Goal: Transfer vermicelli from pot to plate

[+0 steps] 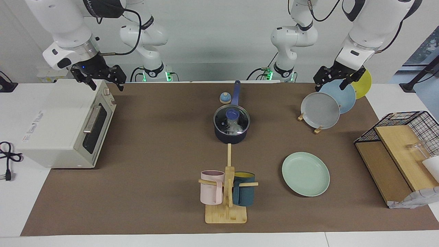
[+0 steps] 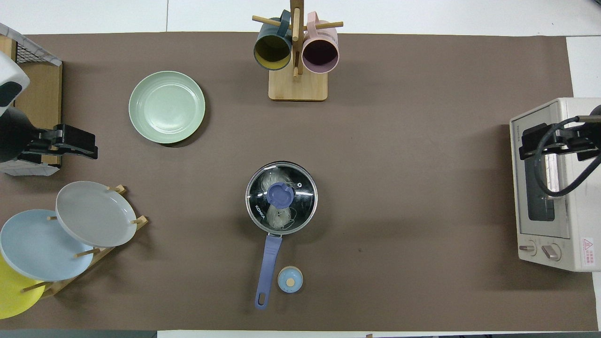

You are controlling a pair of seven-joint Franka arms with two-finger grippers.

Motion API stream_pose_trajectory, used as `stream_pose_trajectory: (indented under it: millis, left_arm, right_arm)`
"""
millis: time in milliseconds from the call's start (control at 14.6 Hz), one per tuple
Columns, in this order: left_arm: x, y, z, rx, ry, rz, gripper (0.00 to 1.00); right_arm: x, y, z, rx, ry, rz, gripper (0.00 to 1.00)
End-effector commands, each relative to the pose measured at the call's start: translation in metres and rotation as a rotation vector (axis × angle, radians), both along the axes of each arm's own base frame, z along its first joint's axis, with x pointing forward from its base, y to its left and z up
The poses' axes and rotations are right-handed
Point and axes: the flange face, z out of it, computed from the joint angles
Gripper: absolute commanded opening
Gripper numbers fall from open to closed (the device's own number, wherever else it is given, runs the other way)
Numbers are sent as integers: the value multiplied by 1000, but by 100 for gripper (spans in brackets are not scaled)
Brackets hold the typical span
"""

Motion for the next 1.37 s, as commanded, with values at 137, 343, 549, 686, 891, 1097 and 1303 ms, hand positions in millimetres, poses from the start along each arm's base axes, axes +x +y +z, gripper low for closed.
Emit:
stream_pose_trajectory:
  millis: [137, 343, 549, 686, 891, 1097, 1303]
  left_arm:
    - [-9, 3, 2, -10, 2, 11, 100]
    - [-9, 3, 2, -10, 2, 11, 100]
    - [-8, 3, 1, -10, 4, 11, 100]
    - [-8, 3, 1, -10, 4, 12, 100]
    - [-8, 3, 1, -10, 4, 11, 100]
    - [-8, 3, 1, -10, 4, 11, 100]
    - [-8, 3, 1, -10, 4, 11, 100]
  right_arm:
    - [-2, 25, 3, 49, -23, 79, 100]
    - [-5, 75, 3, 74, -22, 83, 100]
    - [-10, 163, -4, 74, -54, 28, 100]
    - [-11, 225, -24, 80, -63, 1, 100]
    - [-18, 316, -62, 93, -78, -48, 100]
    - [-33, 396, -109, 102, -113, -77, 100]
    - [-37, 416, -136, 126, -132, -93, 100]
